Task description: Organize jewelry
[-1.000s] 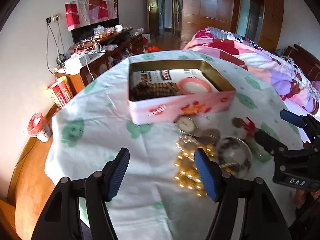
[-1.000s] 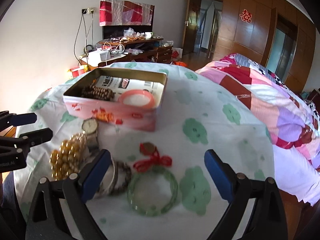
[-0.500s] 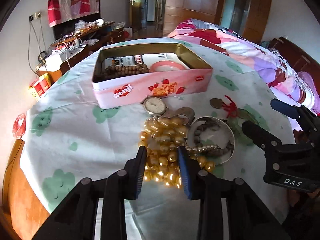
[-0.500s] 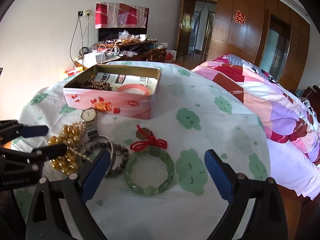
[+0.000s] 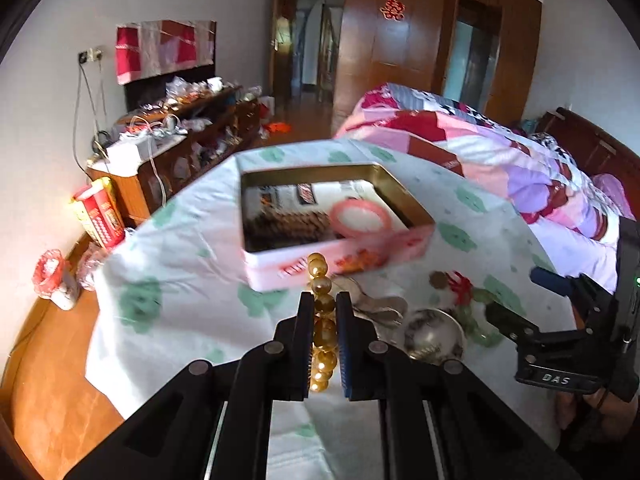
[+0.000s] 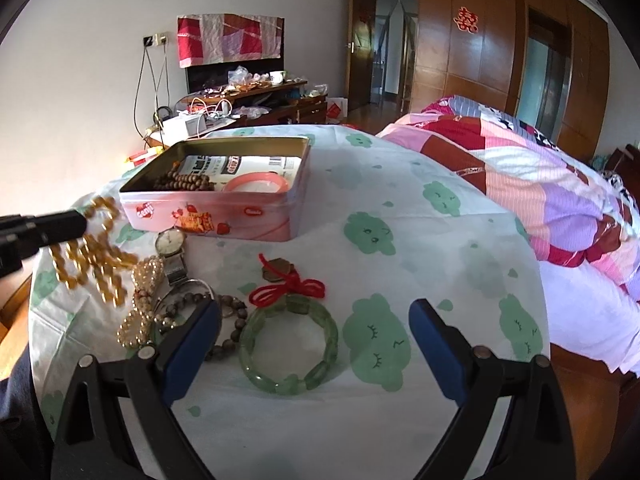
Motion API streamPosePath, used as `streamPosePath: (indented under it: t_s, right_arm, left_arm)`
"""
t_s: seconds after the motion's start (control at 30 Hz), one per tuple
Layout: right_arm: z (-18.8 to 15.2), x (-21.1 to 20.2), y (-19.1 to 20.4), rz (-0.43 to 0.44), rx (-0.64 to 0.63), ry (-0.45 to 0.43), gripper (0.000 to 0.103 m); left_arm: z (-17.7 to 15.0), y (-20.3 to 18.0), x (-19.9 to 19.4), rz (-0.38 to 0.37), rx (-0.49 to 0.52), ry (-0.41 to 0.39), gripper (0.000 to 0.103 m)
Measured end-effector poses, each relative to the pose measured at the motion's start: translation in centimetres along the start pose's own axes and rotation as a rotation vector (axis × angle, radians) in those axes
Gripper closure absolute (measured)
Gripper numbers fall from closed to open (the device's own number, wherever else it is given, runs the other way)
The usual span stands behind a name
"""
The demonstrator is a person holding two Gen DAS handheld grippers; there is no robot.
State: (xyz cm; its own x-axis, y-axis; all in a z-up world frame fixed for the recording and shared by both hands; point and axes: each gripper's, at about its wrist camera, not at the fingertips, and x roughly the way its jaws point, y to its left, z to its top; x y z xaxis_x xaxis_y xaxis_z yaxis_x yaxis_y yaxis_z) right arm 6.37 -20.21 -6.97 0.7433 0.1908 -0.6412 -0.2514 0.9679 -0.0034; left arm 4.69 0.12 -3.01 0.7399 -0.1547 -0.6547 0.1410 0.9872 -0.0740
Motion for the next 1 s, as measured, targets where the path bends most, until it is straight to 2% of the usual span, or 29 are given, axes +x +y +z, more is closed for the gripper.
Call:
streamPosePath:
  t_s: [0.13,0.47,0.6,0.77,0.93,1.0]
  right_arm:
    - [0.1,0.1,-0.2,0.003,0.013,0.005,0.006]
    - [0.6,0.8,-1.1,0.011,0.031,0.029,0.006]
    - [1.3,1.4,-0.7,0.035,0.010,0.045,0.015]
    - [2.4,2.7,0.0,0.067,-0.019,0.074,0.018]
    - [2.7,4.4,0.7,0.079,-0.050,0.130,0.035]
    - [2.6,4.8,0.8,0.077,-0.055,0.150,0.044]
  left_arm:
    - [-0.4,0.5,0.7,0.041,0.002,0.004,0.093]
    - [-1.5,0.2,2.7,0.023,-0.011,0.043,0.093]
    - [-1.3,0.0,3.0,0.007,-0.013,0.042,0.093]
    - [-1.4,0.1,3.6,-0.001,-0.017,0.059,0.093]
    - [-1.5,0.2,3.7,-0.005,-0.019,0.064,0.093]
    - [-1.5,0.2,3.7,-0.004,-0.018,0.064,0.093]
